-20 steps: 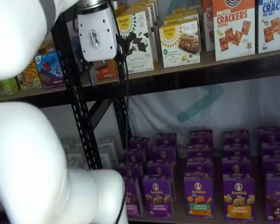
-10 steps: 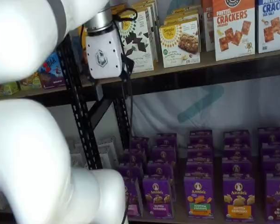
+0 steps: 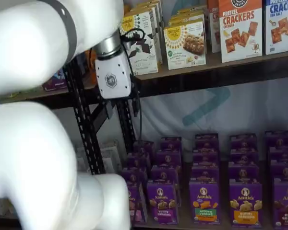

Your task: Pick up the purple box with a pink patch in the middle, on the bottom shelf, the first box from the left

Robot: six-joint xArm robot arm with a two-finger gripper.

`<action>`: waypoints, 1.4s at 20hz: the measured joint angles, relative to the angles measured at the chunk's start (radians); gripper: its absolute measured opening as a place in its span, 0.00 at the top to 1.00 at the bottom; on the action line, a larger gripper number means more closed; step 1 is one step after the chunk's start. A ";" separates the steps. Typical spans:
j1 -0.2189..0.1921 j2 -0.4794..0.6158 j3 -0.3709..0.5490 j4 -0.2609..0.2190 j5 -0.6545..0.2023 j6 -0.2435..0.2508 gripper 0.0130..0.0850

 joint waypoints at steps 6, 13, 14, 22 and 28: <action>0.021 0.027 0.097 0.006 -0.117 0.020 0.00; 0.043 0.077 0.226 0.001 -0.279 0.043 0.00; 0.042 0.085 0.241 0.008 -0.299 0.038 0.00; 0.041 0.185 0.328 -0.018 -0.436 0.049 0.00; 0.032 0.256 0.399 -0.026 -0.596 0.046 0.00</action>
